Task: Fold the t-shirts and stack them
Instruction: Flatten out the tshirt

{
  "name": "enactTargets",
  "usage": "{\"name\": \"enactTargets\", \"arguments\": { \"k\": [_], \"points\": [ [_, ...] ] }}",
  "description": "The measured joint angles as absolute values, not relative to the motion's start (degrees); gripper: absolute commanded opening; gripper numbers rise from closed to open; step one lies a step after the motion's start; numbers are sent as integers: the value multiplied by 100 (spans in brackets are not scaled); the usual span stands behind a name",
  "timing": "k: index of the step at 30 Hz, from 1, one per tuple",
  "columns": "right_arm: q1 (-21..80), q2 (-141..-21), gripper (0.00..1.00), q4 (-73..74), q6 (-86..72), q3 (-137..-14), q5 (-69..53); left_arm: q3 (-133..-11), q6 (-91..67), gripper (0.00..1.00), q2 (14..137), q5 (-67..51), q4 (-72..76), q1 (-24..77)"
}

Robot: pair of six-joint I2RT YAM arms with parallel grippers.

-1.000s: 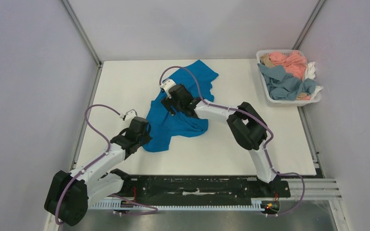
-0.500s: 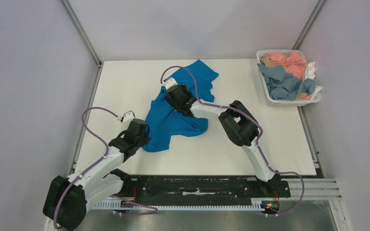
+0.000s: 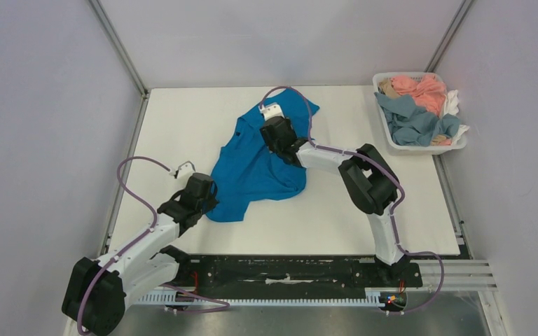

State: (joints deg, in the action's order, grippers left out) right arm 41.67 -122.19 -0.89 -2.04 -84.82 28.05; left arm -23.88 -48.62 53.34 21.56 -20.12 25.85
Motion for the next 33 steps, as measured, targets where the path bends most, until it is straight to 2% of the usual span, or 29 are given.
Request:
{"name": "enactTargets", "arguments": {
  "k": [6, 8, 10, 12, 13, 22, 28, 33],
  "points": [
    [3935, -11966, 41, -145, -454, -8256, 2504, -2386, -4864, 2, 5334, 2220, -2047, 2585],
    [3905, -11963, 40, -167, -499, -8230, 2342, -2381, -4866, 2, 5336, 2220, -2049, 2585],
    [3898, -11963, 33, -172, -548, -8189, 2064, -2381, -4864, 2, 5341, 2220, -2047, 2585],
    [3905, -11963, 14, -198, -613, -8134, 1793, -2381, -4864, 2, 5363, 2220, -2049, 2585],
    [3905, -11961, 0, -224, -652, -8095, 1702, -2381, -4864, 2, 5363, 2217, -2049, 2585],
    [3920, -11345, 0, -537, -1015, -7244, 1433, -2381, -4897, 2, 5323, 2217, -2067, 2585],
    [3828, -9553, 0, -655, -1015, -6372, 1859, -2528, -4908, 2, 4969, 2220, -2200, 2585],
    [3380, -7570, 0, -762, -1146, -4993, 2086, -2720, -4917, 2, 4307, 2180, -2366, 2585]
  ]
}}
